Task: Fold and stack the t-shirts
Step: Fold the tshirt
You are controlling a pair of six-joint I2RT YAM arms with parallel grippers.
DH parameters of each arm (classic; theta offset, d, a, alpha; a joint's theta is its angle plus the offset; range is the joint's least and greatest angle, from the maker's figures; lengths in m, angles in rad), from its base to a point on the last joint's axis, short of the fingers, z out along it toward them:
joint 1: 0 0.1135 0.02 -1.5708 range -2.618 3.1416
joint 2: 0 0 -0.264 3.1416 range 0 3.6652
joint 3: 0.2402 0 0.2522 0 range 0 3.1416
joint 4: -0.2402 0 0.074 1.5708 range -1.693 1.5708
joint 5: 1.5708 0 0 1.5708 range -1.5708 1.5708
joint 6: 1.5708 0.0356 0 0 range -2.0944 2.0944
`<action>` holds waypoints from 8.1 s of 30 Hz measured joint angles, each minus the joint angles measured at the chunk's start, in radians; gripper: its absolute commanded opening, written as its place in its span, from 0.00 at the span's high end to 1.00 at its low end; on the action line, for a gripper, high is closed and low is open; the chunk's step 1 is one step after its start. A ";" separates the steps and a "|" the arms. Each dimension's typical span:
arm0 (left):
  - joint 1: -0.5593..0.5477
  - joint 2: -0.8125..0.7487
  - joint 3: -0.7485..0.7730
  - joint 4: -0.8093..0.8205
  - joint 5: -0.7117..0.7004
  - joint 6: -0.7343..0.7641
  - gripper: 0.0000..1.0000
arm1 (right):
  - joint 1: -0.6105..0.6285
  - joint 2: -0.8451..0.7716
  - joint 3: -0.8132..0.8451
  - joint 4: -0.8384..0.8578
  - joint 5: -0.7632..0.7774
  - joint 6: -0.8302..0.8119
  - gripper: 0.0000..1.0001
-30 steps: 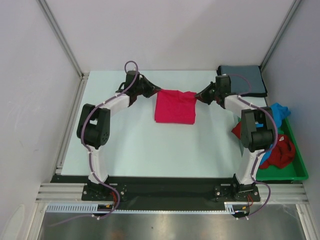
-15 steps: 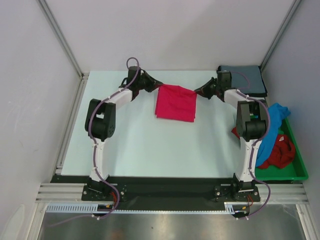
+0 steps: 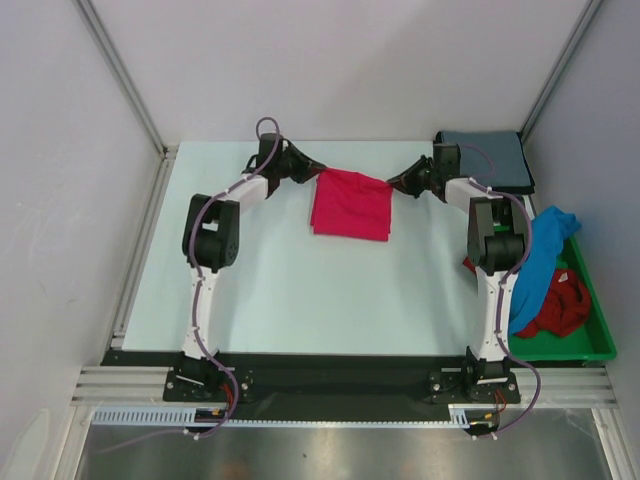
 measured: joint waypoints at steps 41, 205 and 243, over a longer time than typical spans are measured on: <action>-0.025 0.048 0.193 -0.296 -0.128 0.535 0.50 | 0.012 0.066 0.191 -0.177 -0.023 -0.497 0.56; -0.121 -0.288 -0.483 -0.137 -0.109 0.543 0.83 | -0.023 -0.311 -0.614 0.119 -0.150 -0.443 0.79; -0.279 -0.080 -0.510 0.447 0.105 0.237 0.83 | -0.044 0.351 0.216 0.493 -0.390 -0.018 0.90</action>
